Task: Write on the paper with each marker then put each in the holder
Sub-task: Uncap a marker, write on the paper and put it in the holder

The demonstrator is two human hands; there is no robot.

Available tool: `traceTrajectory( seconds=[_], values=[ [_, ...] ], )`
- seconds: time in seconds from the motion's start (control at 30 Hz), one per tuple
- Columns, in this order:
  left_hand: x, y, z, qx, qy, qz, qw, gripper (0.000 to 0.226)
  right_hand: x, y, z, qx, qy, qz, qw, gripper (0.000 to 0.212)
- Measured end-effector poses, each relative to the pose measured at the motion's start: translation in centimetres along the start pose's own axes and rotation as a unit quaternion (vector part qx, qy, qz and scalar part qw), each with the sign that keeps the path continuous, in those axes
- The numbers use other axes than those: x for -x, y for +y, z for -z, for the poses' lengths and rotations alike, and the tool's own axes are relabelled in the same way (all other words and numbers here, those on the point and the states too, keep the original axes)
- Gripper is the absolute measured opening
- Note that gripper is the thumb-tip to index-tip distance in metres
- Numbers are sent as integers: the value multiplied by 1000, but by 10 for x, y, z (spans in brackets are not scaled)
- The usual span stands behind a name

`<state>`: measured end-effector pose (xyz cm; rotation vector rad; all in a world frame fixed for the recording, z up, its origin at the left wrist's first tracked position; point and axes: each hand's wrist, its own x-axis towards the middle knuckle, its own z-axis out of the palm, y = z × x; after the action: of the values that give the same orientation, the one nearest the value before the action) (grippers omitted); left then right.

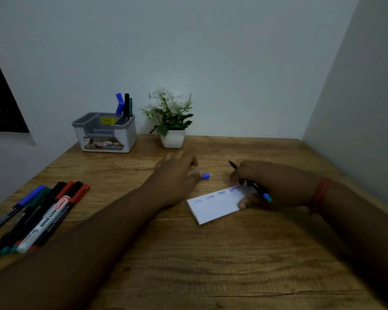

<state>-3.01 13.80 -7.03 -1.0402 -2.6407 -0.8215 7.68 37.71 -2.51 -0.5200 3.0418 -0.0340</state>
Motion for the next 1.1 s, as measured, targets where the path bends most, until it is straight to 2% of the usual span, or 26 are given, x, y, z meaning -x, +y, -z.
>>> traceTrajectory(
  seconds=[0.1, 0.2, 0.33, 0.4, 0.43, 0.5, 0.53, 0.57, 0.7, 0.77, 0.8, 0.83, 0.9, 1.1],
  values=[
    [2, 5, -3, -43, 2, -6, 999, 50, -6, -14, -2, -1, 6, 13, 1000, 60],
    [3, 8, -9, -98, -32, -11, 995, 73, -6, -16, -3, -5, 14, 5, 1000, 63],
    [1, 3, -13, -157, -56, -10, 986, 86, -4, -15, -4, -14, 14, -7, 1000, 70],
    [0, 0, -15, -172, -62, -7, 983, 86, -1, -16, -1, -47, 57, -20, 997, 60],
    [0, -1, -16, -178, -65, -5, 982, 86, 0, -17, 2, -79, 124, -17, 989, 49],
    [1, -3, -17, -185, -65, -2, 980, 86, 5, -17, 6, -179, 291, -2, 940, 38],
    [1, -3, -19, -187, -64, -2, 980, 86, 8, -19, 8, -256, 344, -6, 903, 42],
    [1, -3, -19, -188, -63, -2, 980, 85, 10, -21, 8, -341, 366, -20, 866, 46],
    [1, -3, -21, -203, -60, -10, 977, 80, 7, -26, -11, -562, 307, -101, 761, 55],
    [1, -2, -22, -202, -63, -12, 977, 80, 7, -28, -25, -611, 295, -143, 720, 38],
    [2, -2, -22, -203, -62, -13, 977, 80, 8, -26, -30, -586, 295, -152, 740, 23],
    [2, -2, -22, -207, -61, -13, 976, 81, 10, -24, -33, -538, 293, -154, 775, 8],
    [2, -1, -22, -211, -59, -11, 976, 83, 11, -17, -35, -467, 271, -152, 828, 9],
    [1, -3, -24, -210, -67, 1, 975, 82, 10, -15, -33, -421, 254, -150, 858, 14]
  ],
)
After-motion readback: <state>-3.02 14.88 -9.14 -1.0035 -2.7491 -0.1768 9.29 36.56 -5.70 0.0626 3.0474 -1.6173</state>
